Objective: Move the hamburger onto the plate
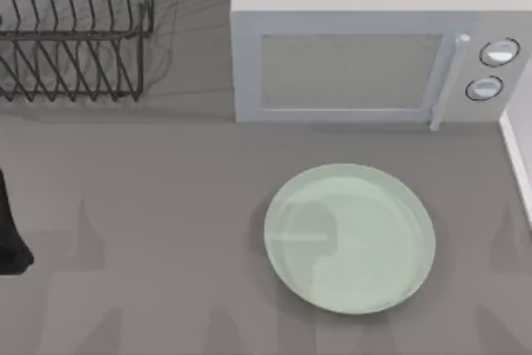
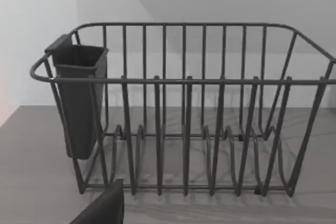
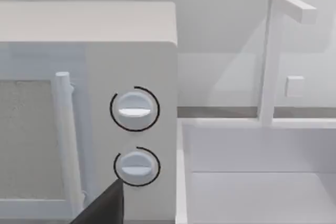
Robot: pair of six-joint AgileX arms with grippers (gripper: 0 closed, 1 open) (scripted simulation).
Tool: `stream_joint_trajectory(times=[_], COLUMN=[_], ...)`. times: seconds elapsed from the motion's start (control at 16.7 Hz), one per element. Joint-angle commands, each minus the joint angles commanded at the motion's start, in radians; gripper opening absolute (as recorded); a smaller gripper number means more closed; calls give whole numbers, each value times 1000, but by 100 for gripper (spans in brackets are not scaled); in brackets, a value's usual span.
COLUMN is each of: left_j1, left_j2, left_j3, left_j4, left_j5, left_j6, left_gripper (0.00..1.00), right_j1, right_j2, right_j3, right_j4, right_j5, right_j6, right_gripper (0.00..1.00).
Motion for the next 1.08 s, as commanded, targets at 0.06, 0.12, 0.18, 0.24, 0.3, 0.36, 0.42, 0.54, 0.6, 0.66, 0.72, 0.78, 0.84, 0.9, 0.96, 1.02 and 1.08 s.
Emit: stream_joint_trajectory(times=[0.06,0.12,0.18,0.24,0.3,0.36,0.42,0.54,0.6,0.66,0.72,0.78,0.84,0.9,0.96,1.02,1.08], left_j1=[0,0,0,0,0,0,0,0,0,0,0,0,0,0,0,0,0], left_j2=[0,0,0,0,0,0,0,0,0,0,0,0,0,0,0,0,0], left_j3=[0,0,0,0,0,0,0,0,0,0,0,0,0,0,0,0,0], left_j4=[0,0,0,0,0,0,0,0,0,0,0,0,0,0,0,0,0], left_j5=[0,0,0,0,0,0,0,0,0,0,0,0,0,0,0,0,0], left_j6=[0,0,0,0,0,0,0,0,0,0,0,0,0,0,0,0,0], left_gripper=[100,100,100,100,100,100,100,100,100,100,100,100,100,100,100,100,100], right_j1=[0,0,-4,-11,-21,-32,-46,-79,-97,-117,-137,-157,-178,-199,-219,-239,-258], right_j2=[0,1,11,32,63,105,156,287,364,448,538,629,722,814,903,986,1063], right_j3=[0,1,9,25,49,78,112,192,235,279,324,369,414,458,501,544,586], right_j4=[0,-1,-9,-26,-51,-82,-119,-209,-260,-316,-374,-434,-494,-553,-612,-668,-720], right_j5=[0,0,0,1,1,1,1,0,-1,-2,-2,-2,-2,-2,-2,-2,-2], right_j6=[0,-1,-12,-33,-65,-107,-160,-296,-378,-469,-565,-665,-765,-864,-959,-1048,-1133], right_gripper=[100,100,100,100,100,100,100,100,100,100,100,100,100,100,100,100,100])
